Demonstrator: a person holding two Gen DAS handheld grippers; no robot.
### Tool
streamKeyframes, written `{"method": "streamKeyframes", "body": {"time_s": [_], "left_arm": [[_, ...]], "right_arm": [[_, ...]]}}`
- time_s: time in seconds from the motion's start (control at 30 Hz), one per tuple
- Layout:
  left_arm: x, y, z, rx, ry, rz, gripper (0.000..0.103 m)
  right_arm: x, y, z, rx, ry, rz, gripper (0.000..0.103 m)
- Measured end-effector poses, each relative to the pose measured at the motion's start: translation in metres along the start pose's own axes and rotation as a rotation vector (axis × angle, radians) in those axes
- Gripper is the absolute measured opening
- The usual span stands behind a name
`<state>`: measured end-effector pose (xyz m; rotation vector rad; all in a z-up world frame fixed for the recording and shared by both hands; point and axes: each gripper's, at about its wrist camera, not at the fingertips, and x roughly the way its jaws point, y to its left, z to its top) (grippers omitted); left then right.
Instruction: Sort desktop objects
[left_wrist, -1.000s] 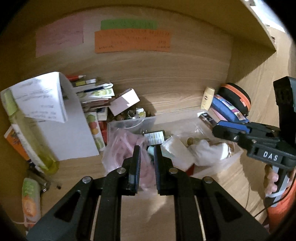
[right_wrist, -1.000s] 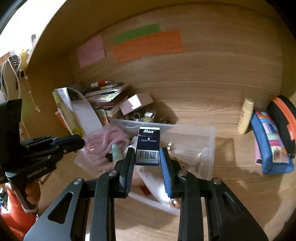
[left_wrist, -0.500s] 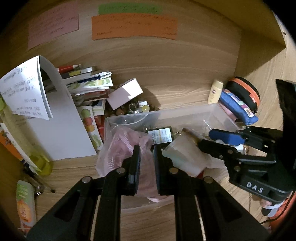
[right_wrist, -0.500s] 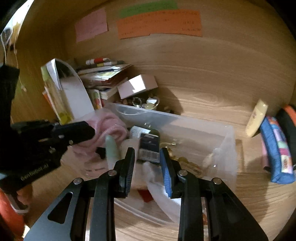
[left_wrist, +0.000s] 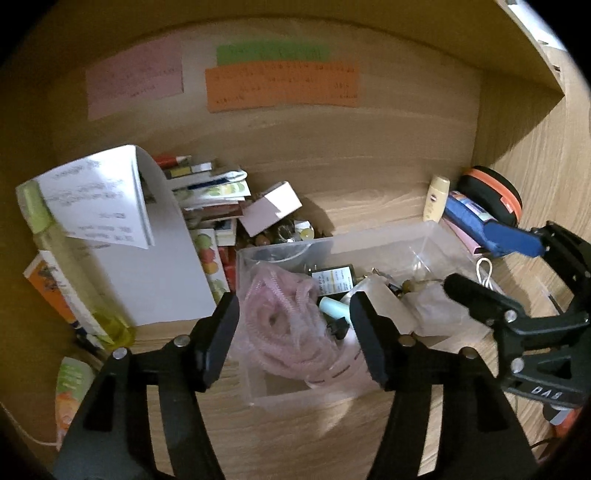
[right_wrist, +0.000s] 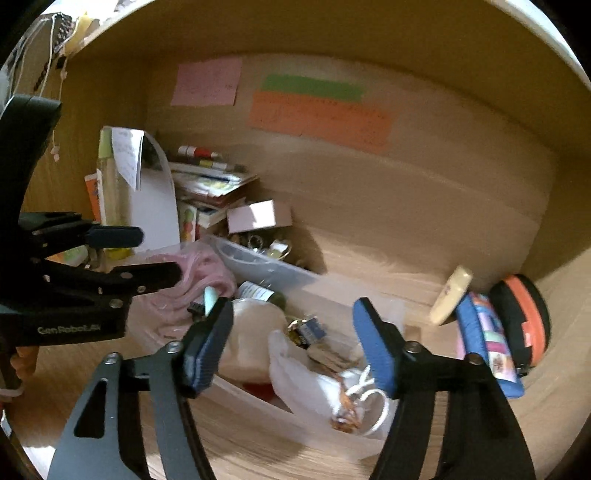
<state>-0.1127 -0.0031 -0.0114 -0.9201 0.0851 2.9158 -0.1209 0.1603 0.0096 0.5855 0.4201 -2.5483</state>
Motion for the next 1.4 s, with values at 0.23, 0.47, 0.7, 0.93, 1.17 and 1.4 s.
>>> {"method": "streamKeyframes", "body": {"time_s": [0.23,0.47,0.7,0.93,1.17,1.4], "left_arm": [[-0.026,0.001,-0.005,-0.015,-0.045,0.037,0.085],[-0.064,-0.005,-0.012,-0.018,-0.116,0.094,0.097],[-0.092,-0.017,-0.024,-0.017,-0.150,0.098,0.099],[-0.102,-0.030,-0.037,-0.029,-0.151,0.098,0.099],[-0.101,-0.038,-0.050,-0.042,-0.138,0.077,0.099],[-0.100,-0.043,-0.052,-0.037,-0.154,0.073,0.099]], "right_arm": [[-0.025,-0.008,0.001,0.037,-0.030,-0.020,0.083],[-0.057,-0.010,0.000,0.069,-0.080,-0.011,0.098],[-0.086,-0.003,-0.010,0.064,-0.109,-0.012,0.103],[-0.104,-0.002,-0.023,0.090,-0.106,0.008,0.103],[-0.113,-0.003,-0.030,0.099,-0.095,0.015,0.103],[-0.115,-0.005,-0.032,0.120,-0.093,0.019,0.103]]}}
